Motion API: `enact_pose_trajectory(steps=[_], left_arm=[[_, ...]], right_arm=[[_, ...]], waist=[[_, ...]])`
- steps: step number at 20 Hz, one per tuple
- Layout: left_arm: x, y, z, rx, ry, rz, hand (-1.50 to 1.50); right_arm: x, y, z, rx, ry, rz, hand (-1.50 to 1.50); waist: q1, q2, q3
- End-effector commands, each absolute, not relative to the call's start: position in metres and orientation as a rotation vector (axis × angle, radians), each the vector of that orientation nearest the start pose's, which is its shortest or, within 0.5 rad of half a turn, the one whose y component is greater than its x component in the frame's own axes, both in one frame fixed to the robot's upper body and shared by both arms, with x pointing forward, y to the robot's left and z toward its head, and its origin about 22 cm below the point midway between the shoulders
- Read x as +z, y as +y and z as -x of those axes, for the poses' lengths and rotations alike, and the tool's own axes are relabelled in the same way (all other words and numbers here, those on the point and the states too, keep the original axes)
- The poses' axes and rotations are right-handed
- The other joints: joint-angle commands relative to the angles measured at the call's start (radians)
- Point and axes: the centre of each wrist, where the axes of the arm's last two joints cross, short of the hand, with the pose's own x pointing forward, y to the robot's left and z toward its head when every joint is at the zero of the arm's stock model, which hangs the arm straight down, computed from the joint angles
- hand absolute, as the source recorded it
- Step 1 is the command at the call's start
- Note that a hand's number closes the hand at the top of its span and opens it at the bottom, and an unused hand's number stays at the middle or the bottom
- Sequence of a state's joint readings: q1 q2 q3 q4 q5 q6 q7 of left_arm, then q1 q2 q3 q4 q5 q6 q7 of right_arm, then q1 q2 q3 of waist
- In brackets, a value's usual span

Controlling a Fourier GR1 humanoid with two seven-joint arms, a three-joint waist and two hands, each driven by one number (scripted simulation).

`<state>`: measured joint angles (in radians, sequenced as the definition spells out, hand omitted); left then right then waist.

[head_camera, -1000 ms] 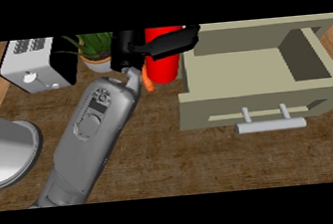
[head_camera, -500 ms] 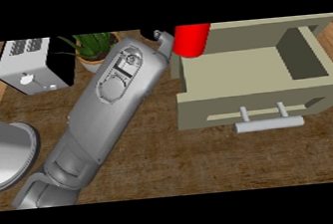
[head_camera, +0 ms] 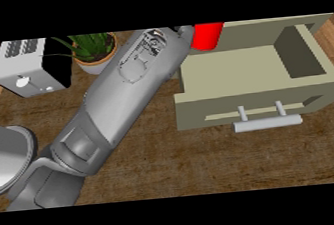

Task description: Pick up the can, place it into the drawer and close the drawer

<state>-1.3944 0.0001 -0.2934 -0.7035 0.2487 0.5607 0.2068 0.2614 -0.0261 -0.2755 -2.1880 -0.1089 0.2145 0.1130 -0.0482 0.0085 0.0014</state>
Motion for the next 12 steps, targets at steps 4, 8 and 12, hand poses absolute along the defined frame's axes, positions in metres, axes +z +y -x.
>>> enact_pose_trajectory(steps=[4,8,12], left_arm=[[0.244,-0.025,-0.417,-0.253,-1.779,-0.075,1.5],[0.231,-0.022,-0.422,-0.236,-1.744,-0.077,1.5],[0.213,-0.024,-0.42,-0.269,-1.756,-0.143,1.5]], right_arm=[[0.097,-0.307,-0.153,-0.025,-1.839,0.17,-1.5],[0.104,-0.298,-0.149,-0.02,-1.854,0.168,-1.5],[0.105,-0.292,-0.171,0.007,-1.872,0.133,-1.5]], waist=[[-0.01,0.003,0.001],[-0.017,0.004,0.001],[-0.049,0.013,0.002]])
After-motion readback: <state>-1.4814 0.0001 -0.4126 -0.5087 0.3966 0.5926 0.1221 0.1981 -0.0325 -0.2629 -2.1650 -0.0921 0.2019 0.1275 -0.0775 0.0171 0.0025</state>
